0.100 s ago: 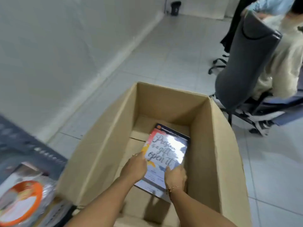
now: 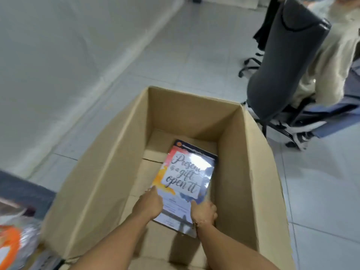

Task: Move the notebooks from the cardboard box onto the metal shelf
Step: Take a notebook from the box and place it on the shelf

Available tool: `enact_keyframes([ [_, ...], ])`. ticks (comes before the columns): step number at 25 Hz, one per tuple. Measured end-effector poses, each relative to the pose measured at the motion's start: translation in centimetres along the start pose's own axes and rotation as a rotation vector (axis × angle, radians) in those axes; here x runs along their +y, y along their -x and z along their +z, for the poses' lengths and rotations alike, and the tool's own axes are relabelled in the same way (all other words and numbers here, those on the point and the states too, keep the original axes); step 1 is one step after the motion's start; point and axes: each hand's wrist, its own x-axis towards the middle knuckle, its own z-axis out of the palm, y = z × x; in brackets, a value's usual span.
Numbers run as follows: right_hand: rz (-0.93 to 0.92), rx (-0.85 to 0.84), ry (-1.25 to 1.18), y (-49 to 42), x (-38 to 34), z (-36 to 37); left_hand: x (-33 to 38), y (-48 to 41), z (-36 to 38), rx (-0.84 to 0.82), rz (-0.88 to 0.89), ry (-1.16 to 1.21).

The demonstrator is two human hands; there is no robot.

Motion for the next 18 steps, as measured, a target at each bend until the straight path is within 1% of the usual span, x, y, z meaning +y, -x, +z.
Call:
enact_keyframes([
  [1, 0.069, -0.021, 0.018, -1.5, 0.6, 0.7, -1.0, -1.5, 1.4, -0.003, -0.084, -0.019],
  [2, 0.098, -0.043, 0.005, -2.4, 1.0, 1.1, -1.6, -2.7, 2.2, -0.004, -0.156, -0.029],
  [4, 0.096, -0.109, -0.010, -3.8, 1.5, 2.2, -1.9, -4.2, 3.4, 0.038, -0.227, -0.016],
  [6, 0.081, -0.145, -0.034, -4.7, 1.4, 3.1, -1.6, -5.5, 4.1, 0.053, -0.252, 0.014],
  [9, 0.103, -0.075, -0.021, -4.9, 1.2, 3.8, -1.5, -6.2, 4.4, 0.100, -0.303, -0.022],
  [13, 0.145, 0.015, -0.011, -4.6, 1.0, 4.4, -1.7, -7.1, 3.7, 0.114, -0.367, -0.038],
  [15, 0.196, 0.053, -0.065, -4.7, 0.9, 4.4, -1.9, -7.3, 3.1, 0.099, -0.354, -0.052],
  [17, 0.230, 0.090, -0.154, -4.2, 0.5, 4.1, -1.7, -6.8, 2.2, 0.070, -0.239, -0.128],
  [18, 0.240, 0.103, -0.215, -3.8, 0.1, 3.8, -1.3, -6.1, 1.6, 0.091, -0.166, -0.161],
])
